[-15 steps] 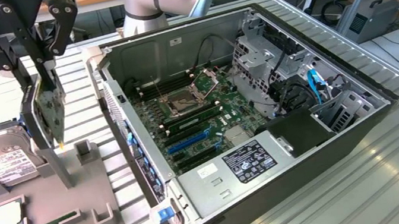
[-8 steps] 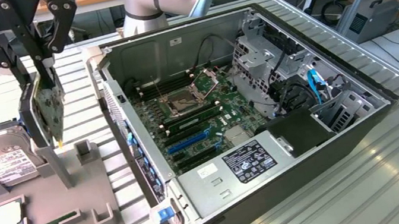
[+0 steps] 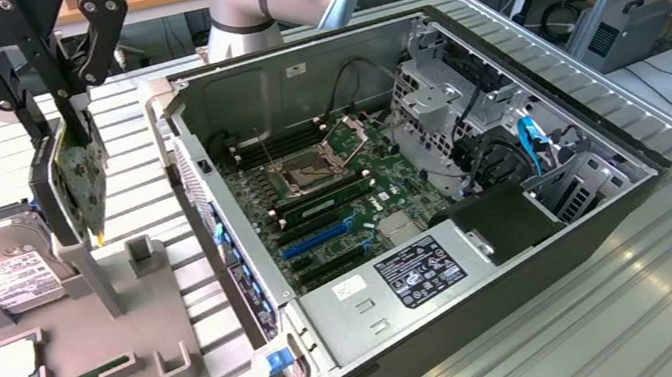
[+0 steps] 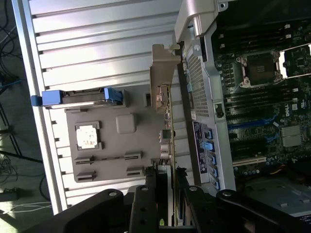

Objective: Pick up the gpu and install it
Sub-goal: 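Pick up the gpu and move the gpu toward the slot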

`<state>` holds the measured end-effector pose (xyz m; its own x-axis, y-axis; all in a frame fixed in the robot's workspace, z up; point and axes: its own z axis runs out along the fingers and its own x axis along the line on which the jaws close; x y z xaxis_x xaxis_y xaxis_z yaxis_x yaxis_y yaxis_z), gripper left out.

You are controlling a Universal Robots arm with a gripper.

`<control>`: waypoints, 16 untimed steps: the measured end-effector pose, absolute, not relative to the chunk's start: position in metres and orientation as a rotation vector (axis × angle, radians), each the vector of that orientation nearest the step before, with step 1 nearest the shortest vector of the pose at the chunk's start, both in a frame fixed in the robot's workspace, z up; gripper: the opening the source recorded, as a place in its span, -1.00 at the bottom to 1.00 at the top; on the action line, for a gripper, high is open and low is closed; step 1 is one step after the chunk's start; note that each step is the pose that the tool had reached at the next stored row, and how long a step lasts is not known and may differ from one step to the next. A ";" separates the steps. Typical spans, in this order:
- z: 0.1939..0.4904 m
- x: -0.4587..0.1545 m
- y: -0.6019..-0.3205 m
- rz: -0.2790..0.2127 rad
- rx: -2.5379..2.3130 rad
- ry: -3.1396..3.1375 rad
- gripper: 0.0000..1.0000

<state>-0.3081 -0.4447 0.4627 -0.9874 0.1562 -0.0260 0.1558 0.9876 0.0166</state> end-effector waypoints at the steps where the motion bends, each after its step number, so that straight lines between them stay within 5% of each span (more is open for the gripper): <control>1: 0.463 -0.308 -0.445 0.023 0.244 3.105 -0.47; 16: 0.463 -0.290 -0.445 0.022 0.244 3.105 -0.47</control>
<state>-0.2896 -0.4447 0.4628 -0.9874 0.1563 -0.0260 0.1559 0.9876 0.0165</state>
